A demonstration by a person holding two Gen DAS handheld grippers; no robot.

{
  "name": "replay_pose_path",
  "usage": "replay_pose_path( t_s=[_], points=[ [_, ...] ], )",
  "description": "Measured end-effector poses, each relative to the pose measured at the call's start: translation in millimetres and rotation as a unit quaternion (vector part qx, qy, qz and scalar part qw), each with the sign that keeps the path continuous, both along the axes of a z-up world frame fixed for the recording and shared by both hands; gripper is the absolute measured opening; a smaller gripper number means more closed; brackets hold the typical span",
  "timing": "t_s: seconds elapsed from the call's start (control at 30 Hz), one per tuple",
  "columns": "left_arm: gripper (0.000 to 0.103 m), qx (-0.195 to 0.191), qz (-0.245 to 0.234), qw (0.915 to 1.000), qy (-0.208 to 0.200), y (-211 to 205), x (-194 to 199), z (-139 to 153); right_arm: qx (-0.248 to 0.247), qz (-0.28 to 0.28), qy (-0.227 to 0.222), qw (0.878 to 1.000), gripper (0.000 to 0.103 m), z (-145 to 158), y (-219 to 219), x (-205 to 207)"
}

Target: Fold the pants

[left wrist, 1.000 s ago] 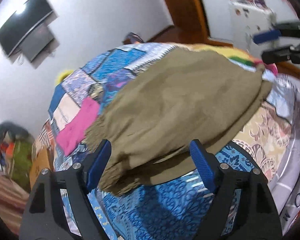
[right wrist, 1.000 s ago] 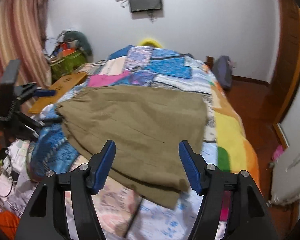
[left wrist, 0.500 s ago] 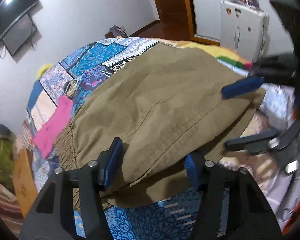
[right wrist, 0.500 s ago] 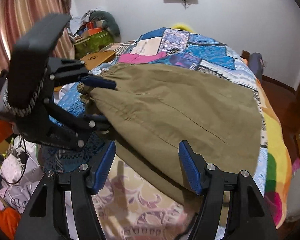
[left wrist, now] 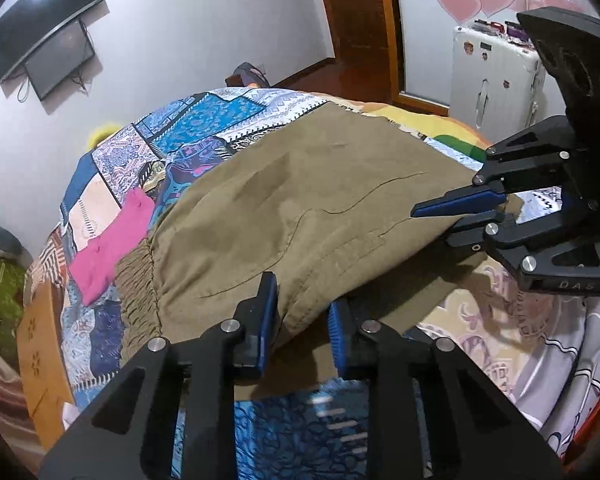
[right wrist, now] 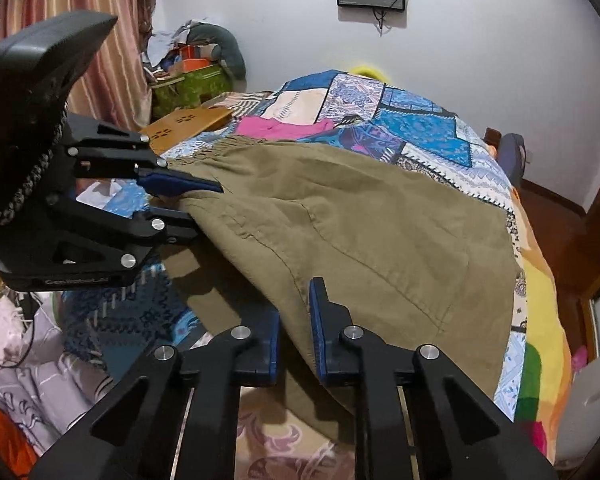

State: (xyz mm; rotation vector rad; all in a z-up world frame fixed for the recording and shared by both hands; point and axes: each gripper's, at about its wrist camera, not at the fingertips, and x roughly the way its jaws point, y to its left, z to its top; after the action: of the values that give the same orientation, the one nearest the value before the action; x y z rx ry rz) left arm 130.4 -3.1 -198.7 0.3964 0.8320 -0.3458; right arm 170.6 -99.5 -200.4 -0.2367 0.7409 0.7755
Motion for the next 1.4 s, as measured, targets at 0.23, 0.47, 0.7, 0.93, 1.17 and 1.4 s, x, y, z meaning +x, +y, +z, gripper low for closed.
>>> replay_pose_path(
  t_s=[0.23,0.47,0.7,0.93,1.17,1.4],
  points=[
    [0.027,0.006,-0.004,0.9996,0.026,-2,-12,-14,-0.004,-0.004,0.046,0.999,0.017,-12,-3,-6],
    [0.042,-0.055,0.012,0.9971,0.051,21,-21,9,0.027,-0.011,0.079,0.996,0.043,3,-20,-11],
    [0.048,-0.114,0.083,0.9894,0.036,57,-5,34,0.070,-0.030,0.066,0.995,0.043,18,-21,-1],
    [0.048,-0.101,0.156,0.9796,0.076,81,23,-10,0.045,-0.069,0.108,0.991,0.043,-21,-15,26],
    [0.067,-0.118,0.183,0.9725,0.081,105,7,-32,0.036,-0.095,0.126,0.987,0.043,-37,-55,21],
    [0.070,-0.130,0.189,0.9700,0.081,112,-1,-33,0.009,-0.141,0.131,0.981,0.043,-49,-101,11]
  ],
)
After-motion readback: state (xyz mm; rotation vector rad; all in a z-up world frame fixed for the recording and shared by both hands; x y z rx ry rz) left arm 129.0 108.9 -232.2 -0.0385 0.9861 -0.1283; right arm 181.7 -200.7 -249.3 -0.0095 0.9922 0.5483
